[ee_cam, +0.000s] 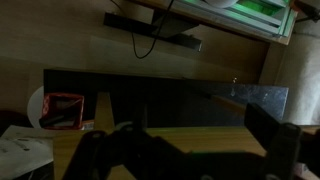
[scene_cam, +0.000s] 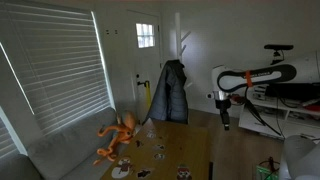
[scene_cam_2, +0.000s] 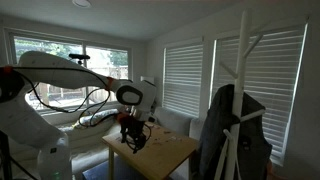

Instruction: Pick up the white tote bag by the handle and hang it on the third rail from the top on the white coat hanger stand

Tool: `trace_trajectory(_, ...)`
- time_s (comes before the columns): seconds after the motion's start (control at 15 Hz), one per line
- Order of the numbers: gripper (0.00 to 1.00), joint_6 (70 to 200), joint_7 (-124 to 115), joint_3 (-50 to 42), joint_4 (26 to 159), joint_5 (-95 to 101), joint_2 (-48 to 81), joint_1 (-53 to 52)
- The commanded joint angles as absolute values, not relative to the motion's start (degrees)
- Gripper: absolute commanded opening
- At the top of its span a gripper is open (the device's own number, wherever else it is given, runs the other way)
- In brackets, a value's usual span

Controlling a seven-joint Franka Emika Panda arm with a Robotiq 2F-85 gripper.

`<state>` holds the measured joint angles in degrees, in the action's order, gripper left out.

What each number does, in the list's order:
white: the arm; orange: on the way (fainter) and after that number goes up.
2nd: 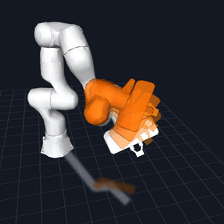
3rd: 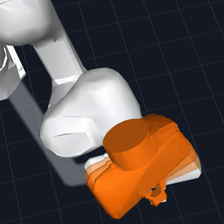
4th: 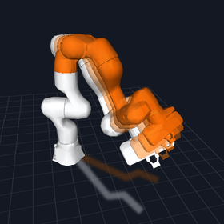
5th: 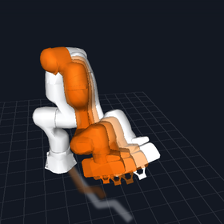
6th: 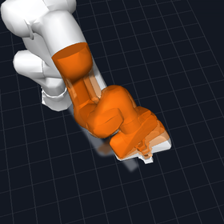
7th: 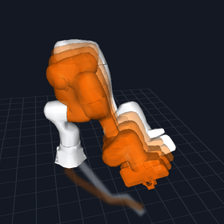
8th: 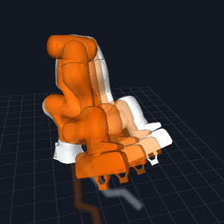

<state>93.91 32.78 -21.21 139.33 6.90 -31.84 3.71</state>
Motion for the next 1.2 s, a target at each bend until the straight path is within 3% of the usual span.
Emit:
trace_trajectory(0.0, 1.0, 93.92, 33.32, -20.12, 139.29, 6.38, -31.56, 4.99)
trace_trajectory(0.53, 1.0, 96.05, 31.25, -20.38, 137.28, 6.86, -28.34, 5.72)
trace_trajectory(1.13, 1.0, 119.43, 22.17, -19.56, 127.06, 17.32, -11.39, 11.5)
